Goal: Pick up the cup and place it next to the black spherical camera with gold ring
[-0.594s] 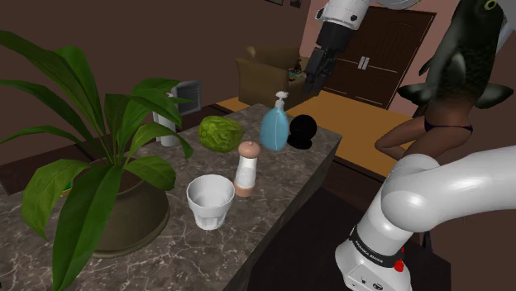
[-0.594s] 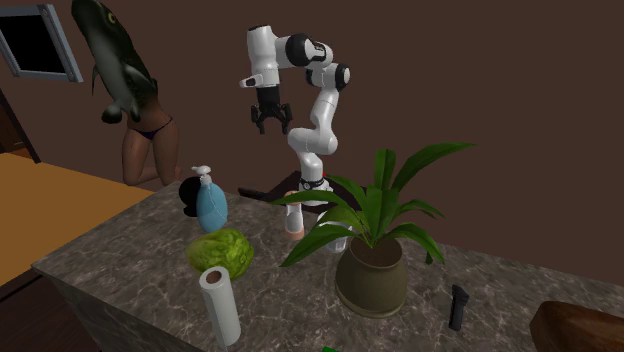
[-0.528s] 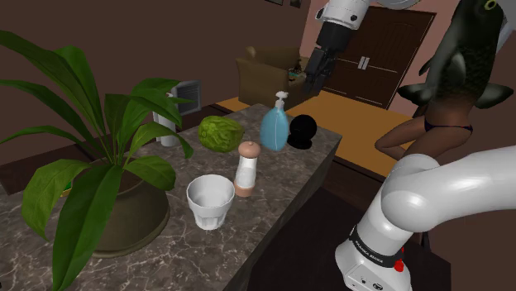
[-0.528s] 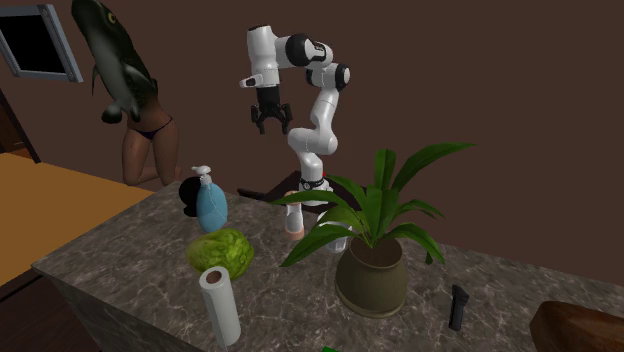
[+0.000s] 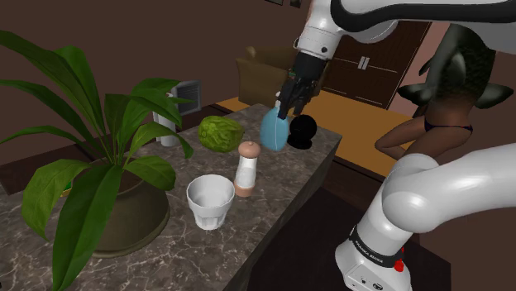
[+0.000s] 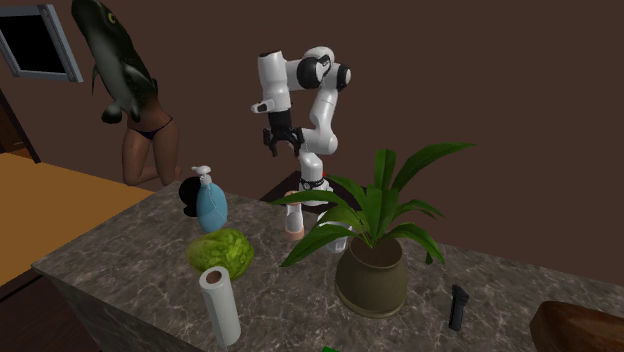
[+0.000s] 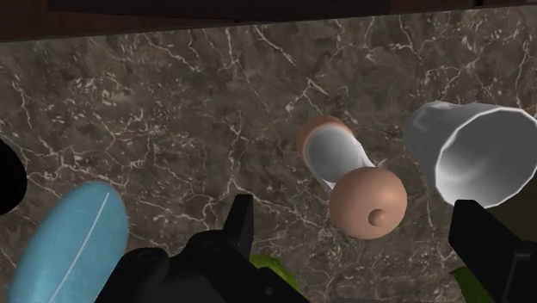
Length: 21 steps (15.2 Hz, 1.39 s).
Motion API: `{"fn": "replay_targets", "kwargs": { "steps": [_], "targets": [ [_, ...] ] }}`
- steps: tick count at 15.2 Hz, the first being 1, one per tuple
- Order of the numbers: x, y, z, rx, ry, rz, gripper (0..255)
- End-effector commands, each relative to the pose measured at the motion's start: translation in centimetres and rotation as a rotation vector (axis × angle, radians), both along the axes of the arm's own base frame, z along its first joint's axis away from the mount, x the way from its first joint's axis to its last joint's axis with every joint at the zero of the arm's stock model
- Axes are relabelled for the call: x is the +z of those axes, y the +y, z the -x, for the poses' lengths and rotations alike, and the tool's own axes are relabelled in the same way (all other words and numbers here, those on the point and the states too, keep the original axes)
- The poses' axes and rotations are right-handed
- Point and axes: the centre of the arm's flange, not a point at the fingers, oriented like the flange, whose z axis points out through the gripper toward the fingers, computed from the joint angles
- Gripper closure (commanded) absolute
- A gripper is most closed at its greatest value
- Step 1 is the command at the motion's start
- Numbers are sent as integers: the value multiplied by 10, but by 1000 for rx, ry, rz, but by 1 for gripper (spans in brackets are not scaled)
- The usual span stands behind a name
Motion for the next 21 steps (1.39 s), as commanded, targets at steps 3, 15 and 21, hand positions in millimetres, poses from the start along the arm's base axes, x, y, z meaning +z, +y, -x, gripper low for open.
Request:
{"fn": "replay_targets", "kwargs": {
  "steps": [3,15,21],
  "targets": [
    [-38,32,-8,-34,10,-21,0],
    [-152,130,-43,-130,45,-80,0],
    [-188,152,-50,-147,51,-91,0]
  ]
}}
